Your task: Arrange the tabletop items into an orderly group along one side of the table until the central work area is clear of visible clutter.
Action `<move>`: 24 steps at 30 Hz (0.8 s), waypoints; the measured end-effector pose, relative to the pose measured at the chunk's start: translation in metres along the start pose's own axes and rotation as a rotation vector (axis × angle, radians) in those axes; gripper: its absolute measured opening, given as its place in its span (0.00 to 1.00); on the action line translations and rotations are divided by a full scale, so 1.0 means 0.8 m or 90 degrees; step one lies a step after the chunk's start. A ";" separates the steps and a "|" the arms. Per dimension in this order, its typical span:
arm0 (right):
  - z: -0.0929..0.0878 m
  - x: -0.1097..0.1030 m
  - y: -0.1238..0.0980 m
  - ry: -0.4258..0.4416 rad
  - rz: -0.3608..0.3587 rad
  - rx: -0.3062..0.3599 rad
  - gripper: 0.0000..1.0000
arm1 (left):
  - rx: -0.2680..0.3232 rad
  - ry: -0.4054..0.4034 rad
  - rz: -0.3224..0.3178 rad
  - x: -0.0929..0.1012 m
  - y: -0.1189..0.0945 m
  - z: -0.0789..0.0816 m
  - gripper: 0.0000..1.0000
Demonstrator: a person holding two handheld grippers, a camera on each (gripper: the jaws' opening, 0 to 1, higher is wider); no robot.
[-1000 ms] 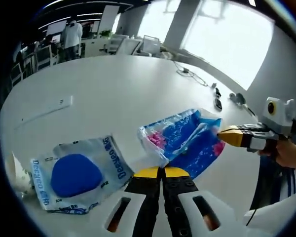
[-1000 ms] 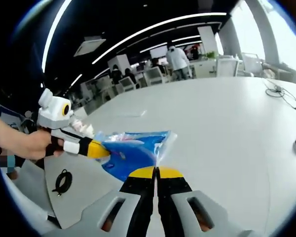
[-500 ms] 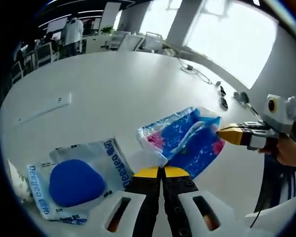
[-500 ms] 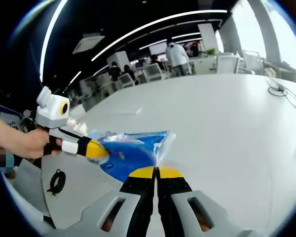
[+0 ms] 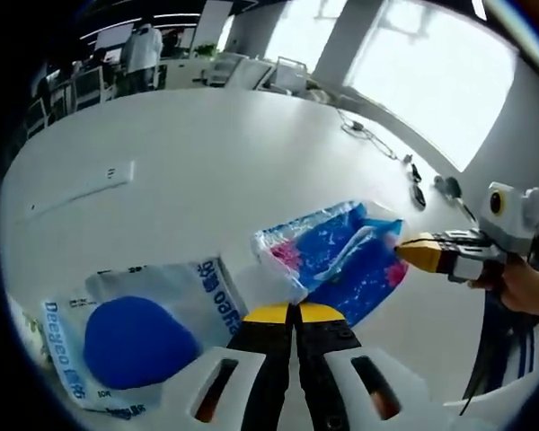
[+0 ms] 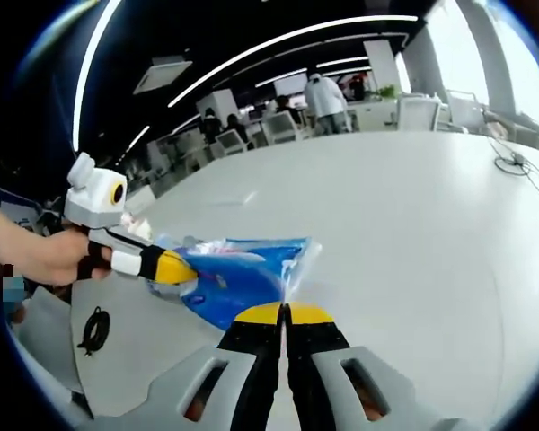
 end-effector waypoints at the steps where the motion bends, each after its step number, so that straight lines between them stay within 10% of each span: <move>1: -0.001 0.001 0.001 0.000 0.000 -0.001 0.00 | 0.001 0.000 0.000 -0.001 0.001 0.000 0.00; 24: -0.019 0.009 0.031 -0.009 0.010 -0.020 0.00 | -0.003 -0.014 0.014 -0.014 0.013 -0.008 0.00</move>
Point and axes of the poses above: the point that each gripper's makers call its tool centre point, and the gripper's own axes: y roughly forward along the fingers, x roughly to its right, z roughly out of its top, the point moved 1 cm from there along -y, roughly backward along the fingers, and after that the axes turned 14 degrees about -z, right-handed, at the moved point
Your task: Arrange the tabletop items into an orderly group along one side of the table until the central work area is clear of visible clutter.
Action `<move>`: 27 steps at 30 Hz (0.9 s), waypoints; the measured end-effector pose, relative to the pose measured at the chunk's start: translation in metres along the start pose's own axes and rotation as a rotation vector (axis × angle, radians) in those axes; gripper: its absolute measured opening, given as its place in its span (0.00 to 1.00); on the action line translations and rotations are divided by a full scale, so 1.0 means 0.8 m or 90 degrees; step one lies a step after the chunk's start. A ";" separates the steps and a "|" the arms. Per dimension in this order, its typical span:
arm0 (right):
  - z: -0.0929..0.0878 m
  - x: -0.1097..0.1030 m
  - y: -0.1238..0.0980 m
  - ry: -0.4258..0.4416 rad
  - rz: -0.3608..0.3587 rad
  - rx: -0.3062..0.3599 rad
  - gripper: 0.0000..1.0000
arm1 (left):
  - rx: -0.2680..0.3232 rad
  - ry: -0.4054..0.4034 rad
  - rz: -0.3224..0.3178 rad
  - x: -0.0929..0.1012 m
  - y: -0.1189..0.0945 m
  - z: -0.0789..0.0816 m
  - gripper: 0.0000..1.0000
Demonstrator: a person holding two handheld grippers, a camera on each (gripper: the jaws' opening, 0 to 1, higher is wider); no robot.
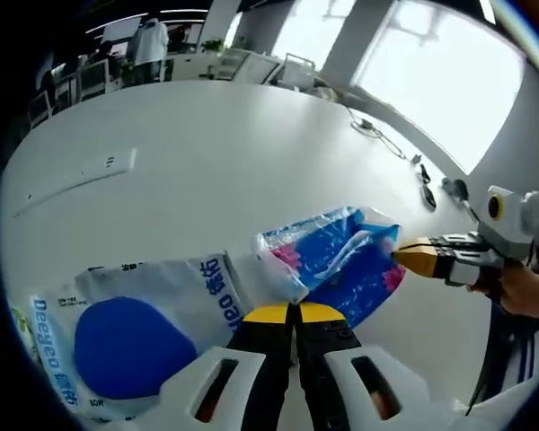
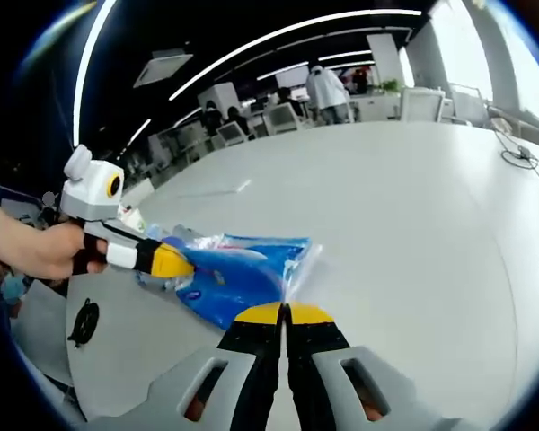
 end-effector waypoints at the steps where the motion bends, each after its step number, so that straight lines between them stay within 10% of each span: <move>1: -0.001 0.000 0.000 0.002 0.001 -0.001 0.00 | -0.001 0.000 0.000 -0.001 0.000 -0.001 0.00; 27: -0.016 0.002 0.009 0.007 -0.004 -0.014 0.00 | -0.004 -0.003 0.007 -0.004 0.006 -0.003 0.00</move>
Point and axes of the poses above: the point that each gripper's makers call its tool centre point, and the gripper's own axes: y roughly forward along the fingers, x roughly to its right, z roughly out of its top, the point moved 1 cm from there along -y, roughly backward along the fingers, and after that the axes turned 14 degrees about -z, right-handed, at the moved point
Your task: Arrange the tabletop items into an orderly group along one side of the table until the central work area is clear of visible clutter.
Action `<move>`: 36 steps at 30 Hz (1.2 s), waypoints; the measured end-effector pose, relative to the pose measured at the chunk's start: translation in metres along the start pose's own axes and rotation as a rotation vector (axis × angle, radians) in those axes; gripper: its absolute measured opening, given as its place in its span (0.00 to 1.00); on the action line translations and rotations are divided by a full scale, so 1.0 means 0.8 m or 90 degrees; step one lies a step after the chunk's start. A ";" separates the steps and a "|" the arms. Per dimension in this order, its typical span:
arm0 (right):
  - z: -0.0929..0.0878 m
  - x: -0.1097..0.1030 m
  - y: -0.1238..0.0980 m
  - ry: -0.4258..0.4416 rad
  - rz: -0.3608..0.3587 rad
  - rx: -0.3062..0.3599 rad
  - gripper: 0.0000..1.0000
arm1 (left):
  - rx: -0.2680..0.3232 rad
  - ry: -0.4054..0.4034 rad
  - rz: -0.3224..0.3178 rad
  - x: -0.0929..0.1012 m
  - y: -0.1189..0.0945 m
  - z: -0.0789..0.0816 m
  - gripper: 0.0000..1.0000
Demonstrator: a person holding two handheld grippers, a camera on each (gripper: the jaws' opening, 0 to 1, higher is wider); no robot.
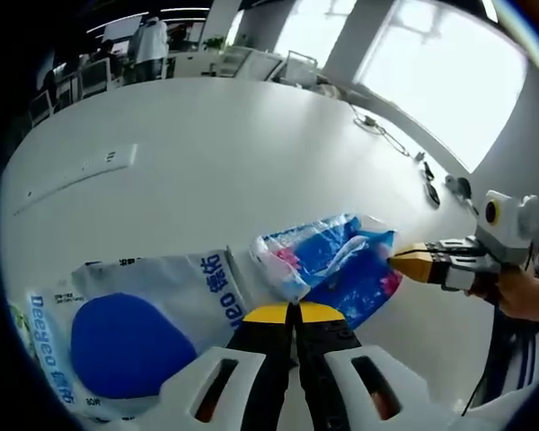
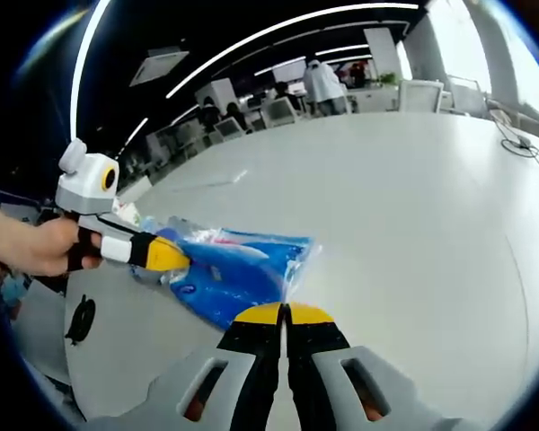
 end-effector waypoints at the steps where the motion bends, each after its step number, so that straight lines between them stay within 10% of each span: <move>1: 0.000 -0.001 -0.001 0.000 -0.001 0.000 0.00 | 0.000 0.001 0.000 0.000 0.000 0.000 0.00; 14: 0.000 0.000 0.001 -0.008 -0.007 0.000 0.00 | 0.002 0.005 0.000 0.002 -0.002 -0.001 0.00; 19: -0.003 -0.003 -0.001 -0.026 -0.007 0.005 0.17 | 0.010 0.008 -0.001 0.006 -0.005 0.001 0.02; 36: 0.024 -0.011 -0.020 -0.038 -0.018 0.073 0.48 | 0.100 0.076 -0.009 0.030 -0.031 0.040 0.52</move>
Point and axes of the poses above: the point that each gripper's makers call its tool centre point, and the gripper's own axes: y roughly forward along the fingers, x roughly to its right, z roughly out of its top, the point moved 1 cm from there along -y, roughly backward along the fingers, and after that the axes turned 14 degrees about -z, right-handed, at the moved point
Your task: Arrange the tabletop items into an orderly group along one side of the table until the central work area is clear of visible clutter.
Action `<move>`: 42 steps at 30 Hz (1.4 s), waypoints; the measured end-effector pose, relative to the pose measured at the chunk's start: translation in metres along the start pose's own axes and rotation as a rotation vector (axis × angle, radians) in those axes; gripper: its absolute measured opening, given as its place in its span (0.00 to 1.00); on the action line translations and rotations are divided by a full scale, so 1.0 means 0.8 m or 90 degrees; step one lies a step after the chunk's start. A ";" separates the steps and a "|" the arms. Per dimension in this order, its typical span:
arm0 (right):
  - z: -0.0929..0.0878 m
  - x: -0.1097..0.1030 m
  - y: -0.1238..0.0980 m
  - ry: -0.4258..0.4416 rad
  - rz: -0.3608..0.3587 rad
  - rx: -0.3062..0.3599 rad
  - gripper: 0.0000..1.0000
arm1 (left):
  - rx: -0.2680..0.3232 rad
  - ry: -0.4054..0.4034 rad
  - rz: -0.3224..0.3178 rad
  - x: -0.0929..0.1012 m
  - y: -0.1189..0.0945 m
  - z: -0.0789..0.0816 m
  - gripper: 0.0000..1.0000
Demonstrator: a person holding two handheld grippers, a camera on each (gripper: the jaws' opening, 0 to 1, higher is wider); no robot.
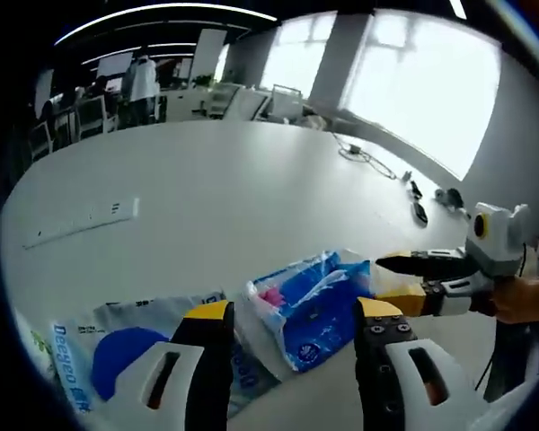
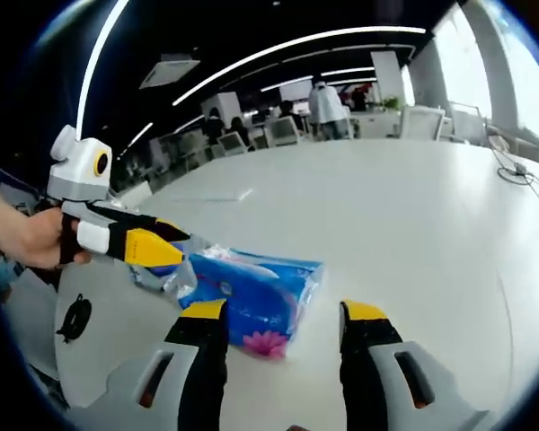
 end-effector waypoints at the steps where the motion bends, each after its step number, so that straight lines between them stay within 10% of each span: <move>1: 0.002 -0.001 -0.002 -0.003 -0.001 0.002 0.48 | 0.003 0.002 -0.003 0.002 -0.003 0.002 0.53; 13: 0.014 -0.015 -0.019 -0.013 0.004 -0.001 0.61 | -0.003 0.048 0.003 0.005 -0.030 0.002 0.75; 42: 0.051 -0.048 -0.074 -0.063 -0.015 0.027 0.59 | -0.002 0.076 -0.003 0.008 -0.123 0.010 0.69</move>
Point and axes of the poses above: the point that each gripper's makers call its tool centre point, and the gripper's own axes: y roughly forward along the fingers, x roughly to its right, z roughly out of its top, the point moved 1 cm from there along -y, roughly backward along the fingers, and after that the axes turned 14 degrees about -z, right-handed, at the moved point
